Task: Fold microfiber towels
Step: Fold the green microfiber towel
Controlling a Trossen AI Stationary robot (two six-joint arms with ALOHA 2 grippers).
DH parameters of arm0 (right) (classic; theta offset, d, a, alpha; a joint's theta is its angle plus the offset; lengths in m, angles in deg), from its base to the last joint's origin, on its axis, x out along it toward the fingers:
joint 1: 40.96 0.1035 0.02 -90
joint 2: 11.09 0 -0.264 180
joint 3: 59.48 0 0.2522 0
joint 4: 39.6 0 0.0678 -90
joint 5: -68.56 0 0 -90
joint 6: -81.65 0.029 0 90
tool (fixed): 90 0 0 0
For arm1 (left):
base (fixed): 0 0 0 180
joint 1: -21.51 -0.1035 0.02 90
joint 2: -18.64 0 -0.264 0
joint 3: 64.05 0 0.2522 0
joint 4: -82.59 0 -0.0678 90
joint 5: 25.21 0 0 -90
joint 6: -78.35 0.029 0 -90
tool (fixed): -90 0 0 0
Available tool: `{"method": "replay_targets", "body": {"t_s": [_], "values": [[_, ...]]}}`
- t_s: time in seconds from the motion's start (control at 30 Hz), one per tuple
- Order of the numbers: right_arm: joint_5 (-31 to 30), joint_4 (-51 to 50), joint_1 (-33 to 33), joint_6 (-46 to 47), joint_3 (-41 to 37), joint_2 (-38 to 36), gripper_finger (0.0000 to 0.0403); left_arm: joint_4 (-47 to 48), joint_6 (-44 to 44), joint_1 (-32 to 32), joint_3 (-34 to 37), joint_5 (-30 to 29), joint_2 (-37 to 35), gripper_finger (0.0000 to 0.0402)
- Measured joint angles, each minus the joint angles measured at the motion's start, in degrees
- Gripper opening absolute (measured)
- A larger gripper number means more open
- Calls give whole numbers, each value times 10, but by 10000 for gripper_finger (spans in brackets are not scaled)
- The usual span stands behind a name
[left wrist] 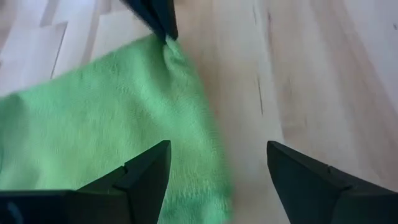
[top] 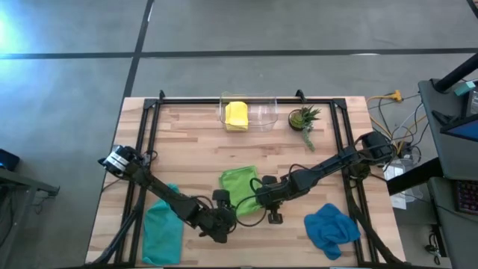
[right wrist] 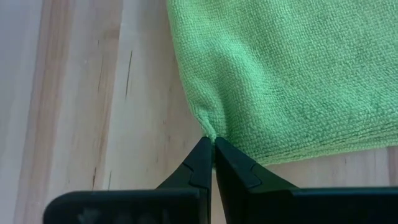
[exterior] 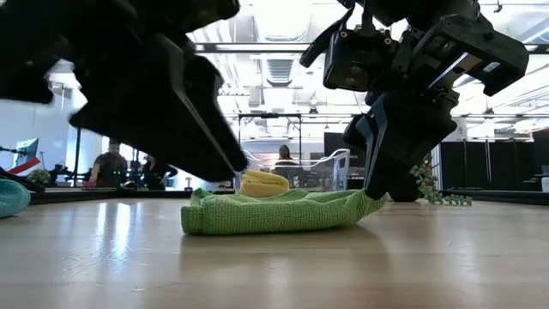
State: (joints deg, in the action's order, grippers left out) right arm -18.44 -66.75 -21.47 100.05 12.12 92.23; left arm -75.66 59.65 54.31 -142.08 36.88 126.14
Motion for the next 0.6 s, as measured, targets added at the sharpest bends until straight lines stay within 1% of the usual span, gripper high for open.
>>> {"method": "replay_targets", "body": {"t_s": [0.07,0.23,0.37,0.43,0.5,0.6], "values": [[0,0,0,0,0,0,9,-11,13,-6,0,4,12,248],[0,1,0,12,0,0,9,-9,11,-22,0,8,41,248],[0,1,0,12,0,0,9,34,-13,-36,-18,30,55,227],[0,0,0,12,0,0,9,59,-38,-41,-27,52,61,203],[0,0,0,12,0,0,9,80,-58,-43,-29,58,61,170],[0,1,0,12,0,0,9,89,-64,-43,-28,59,58,100]]}}
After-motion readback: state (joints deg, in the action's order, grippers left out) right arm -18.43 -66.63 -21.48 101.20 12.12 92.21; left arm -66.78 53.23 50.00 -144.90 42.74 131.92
